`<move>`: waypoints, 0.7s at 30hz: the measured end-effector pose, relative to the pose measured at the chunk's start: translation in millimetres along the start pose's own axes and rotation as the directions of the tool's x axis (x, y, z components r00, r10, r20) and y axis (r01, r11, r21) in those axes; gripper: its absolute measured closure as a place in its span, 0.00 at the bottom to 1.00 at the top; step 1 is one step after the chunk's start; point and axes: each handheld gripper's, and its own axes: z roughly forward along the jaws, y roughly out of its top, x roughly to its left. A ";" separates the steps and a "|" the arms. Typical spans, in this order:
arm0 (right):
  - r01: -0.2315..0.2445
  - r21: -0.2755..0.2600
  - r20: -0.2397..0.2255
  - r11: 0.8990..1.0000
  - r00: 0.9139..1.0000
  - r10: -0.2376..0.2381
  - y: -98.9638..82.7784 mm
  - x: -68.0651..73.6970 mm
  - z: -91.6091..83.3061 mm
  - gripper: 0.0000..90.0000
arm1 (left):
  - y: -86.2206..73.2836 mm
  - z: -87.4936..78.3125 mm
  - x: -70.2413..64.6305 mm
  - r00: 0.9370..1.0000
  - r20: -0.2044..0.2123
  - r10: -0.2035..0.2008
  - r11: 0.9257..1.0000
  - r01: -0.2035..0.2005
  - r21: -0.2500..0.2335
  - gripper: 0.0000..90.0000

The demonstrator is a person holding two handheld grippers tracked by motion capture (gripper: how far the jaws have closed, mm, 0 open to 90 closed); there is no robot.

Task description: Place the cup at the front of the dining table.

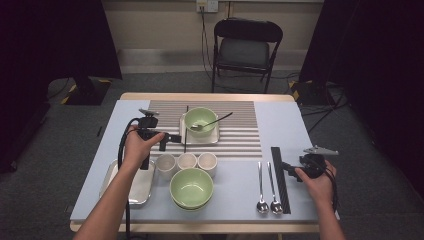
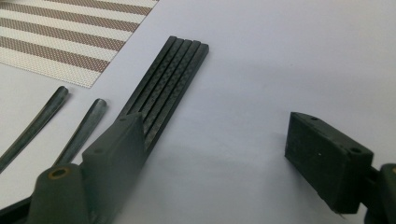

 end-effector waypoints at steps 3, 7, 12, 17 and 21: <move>-0.002 0.000 0.002 1.000 1.000 0.002 -0.1 -0.3 -0.7 0.22 | -1.2 -1.0 -0.4 1.000 -0.003 0.000 1.000 0.000 -0.004 0.20; -0.006 0.000 -0.003 1.000 1.000 0.006 -0.5 -1.8 -2.0 0.22 | -2.6 -1.8 0.4 1.000 -0.003 0.001 1.000 -0.001 -0.001 0.20; -0.010 0.003 -0.009 1.000 1.000 0.010 0.4 -1.4 -3.2 0.22 | -3.7 -2.5 -0.3 1.000 -0.007 0.005 1.000 -0.005 0.006 0.20; -0.006 0.014 -0.014 1.000 1.000 0.007 1.7 2.3 -1.5 0.22 | -4.2 -3.7 -1.8 1.000 -0.009 0.010 1.000 -0.010 -0.001 0.20; 0.000 0.019 -0.012 1.000 1.000 0.001 1.7 3.4 -0.6 0.22 | -4.8 -5.2 -2.4 1.000 -0.003 0.015 1.000 -0.015 0.004 0.20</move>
